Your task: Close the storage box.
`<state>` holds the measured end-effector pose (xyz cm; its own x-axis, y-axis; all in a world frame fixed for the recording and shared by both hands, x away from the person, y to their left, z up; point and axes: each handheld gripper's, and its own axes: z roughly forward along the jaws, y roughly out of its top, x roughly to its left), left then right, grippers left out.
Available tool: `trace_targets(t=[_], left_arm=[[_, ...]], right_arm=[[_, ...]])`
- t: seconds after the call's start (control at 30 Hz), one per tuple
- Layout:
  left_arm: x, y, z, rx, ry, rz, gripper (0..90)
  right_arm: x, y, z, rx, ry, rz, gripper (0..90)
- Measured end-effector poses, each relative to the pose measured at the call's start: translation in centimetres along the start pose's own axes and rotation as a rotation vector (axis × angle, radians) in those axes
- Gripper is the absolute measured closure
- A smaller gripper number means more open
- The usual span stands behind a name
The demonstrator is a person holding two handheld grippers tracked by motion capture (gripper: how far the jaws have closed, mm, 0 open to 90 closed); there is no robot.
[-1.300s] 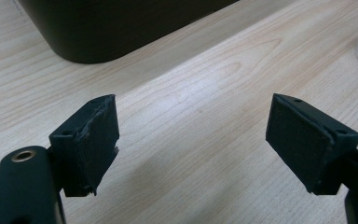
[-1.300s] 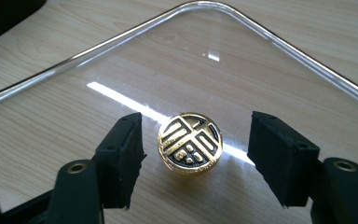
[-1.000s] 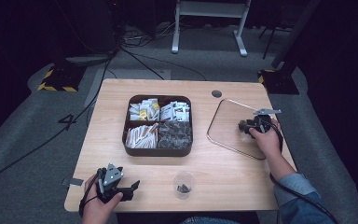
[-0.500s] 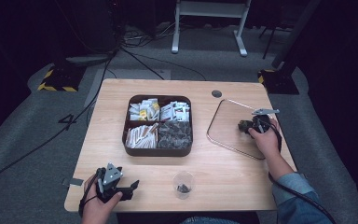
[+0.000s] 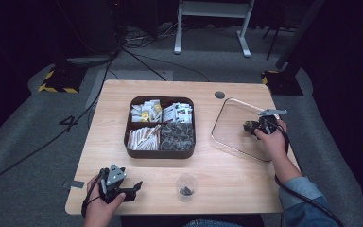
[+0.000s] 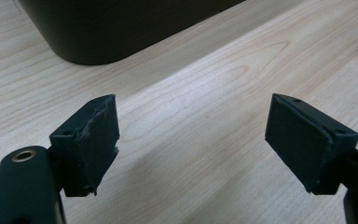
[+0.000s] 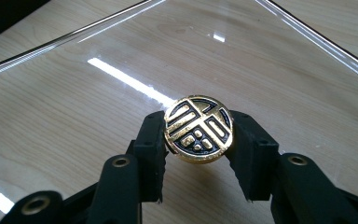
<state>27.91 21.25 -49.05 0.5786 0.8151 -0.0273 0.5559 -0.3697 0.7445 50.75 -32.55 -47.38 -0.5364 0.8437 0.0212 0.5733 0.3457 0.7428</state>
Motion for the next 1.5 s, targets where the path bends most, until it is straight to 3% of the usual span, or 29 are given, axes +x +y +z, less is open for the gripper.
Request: trace_targets(t=[0.17,0.4,0.7,0.87,1.23,1.5], left_arm=[[0.0,0.2,0.4,0.02,0.005,0.011,18.0],[0.1,0.3,0.5,0.023,0.009,0.008,17.9],[0.1,0.1,0.6,0.047,0.021,0.033,17.9],[0.1,-0.1,0.7,0.051,0.026,0.023,17.9],[0.4,0.4,0.9,0.053,0.024,0.025,17.8],[0.4,0.7,1.3,0.057,0.014,0.025,17.8]], right_arm=[[0.1,0.3,-1.1,-0.022,0.028,0.011,58.7],[0.6,1.4,-2.9,-0.052,0.039,-0.006,58.7],[1.1,2.5,-4.5,-0.103,0.07,-0.022,58.7],[1.4,3.2,-5.5,-0.116,0.076,-0.027,58.6],[3.3,5.1,-7.0,-0.127,0.096,-0.035,58.7],[5.0,7.4,-7.7,-0.141,0.12,-0.069,58.7]])
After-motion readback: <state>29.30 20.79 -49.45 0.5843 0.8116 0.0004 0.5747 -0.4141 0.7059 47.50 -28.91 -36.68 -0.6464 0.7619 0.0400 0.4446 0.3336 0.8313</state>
